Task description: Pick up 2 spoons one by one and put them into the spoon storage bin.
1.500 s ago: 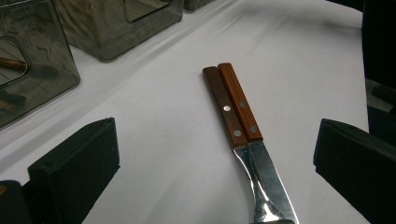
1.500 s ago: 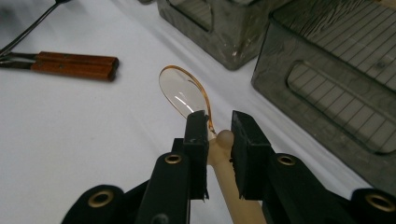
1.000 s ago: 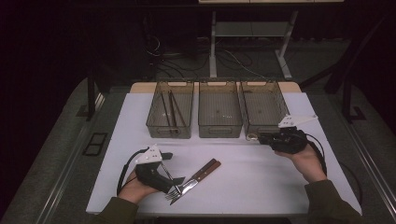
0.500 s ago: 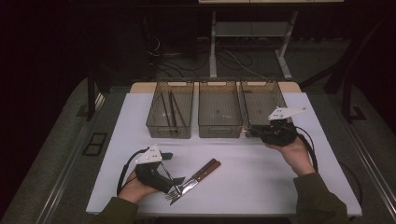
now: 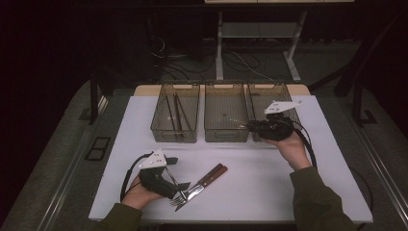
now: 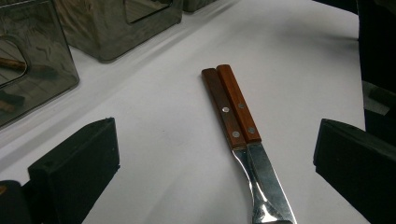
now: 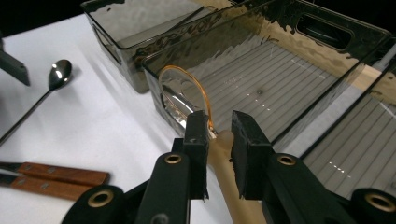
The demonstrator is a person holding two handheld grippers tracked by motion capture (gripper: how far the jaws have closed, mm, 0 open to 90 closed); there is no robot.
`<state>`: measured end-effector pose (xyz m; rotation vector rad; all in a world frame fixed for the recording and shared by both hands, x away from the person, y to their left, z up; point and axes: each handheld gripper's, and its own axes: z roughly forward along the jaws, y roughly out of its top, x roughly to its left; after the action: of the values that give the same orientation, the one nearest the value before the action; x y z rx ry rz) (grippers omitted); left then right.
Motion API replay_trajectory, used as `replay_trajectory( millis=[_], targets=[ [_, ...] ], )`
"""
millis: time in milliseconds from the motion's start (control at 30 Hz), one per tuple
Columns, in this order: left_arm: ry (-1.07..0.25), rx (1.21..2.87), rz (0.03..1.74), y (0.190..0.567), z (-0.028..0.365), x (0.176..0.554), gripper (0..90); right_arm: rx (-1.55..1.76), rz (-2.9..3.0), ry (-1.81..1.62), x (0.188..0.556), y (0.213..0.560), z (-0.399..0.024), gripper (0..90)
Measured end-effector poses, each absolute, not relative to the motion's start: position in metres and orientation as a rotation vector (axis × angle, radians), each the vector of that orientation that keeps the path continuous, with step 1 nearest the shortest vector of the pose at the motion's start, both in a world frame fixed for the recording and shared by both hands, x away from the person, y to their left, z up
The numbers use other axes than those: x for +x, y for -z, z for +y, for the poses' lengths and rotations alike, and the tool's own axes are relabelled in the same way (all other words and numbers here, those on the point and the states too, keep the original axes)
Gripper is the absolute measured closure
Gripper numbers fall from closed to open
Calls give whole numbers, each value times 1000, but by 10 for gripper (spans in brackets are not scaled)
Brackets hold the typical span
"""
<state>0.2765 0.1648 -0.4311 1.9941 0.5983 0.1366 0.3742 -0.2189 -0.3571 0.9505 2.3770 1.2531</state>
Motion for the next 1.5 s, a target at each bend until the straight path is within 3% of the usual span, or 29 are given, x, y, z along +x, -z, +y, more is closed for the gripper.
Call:
replay_trajectory(
  millis=[467,1500],
  targets=[
    [-136,1988,598,431,165,276,0,908,2425,-1208,400,349,-184,767],
    [-129,1988,583,430,165,276,0,965,2522,-1113,448,380,-139,765]
  ],
)
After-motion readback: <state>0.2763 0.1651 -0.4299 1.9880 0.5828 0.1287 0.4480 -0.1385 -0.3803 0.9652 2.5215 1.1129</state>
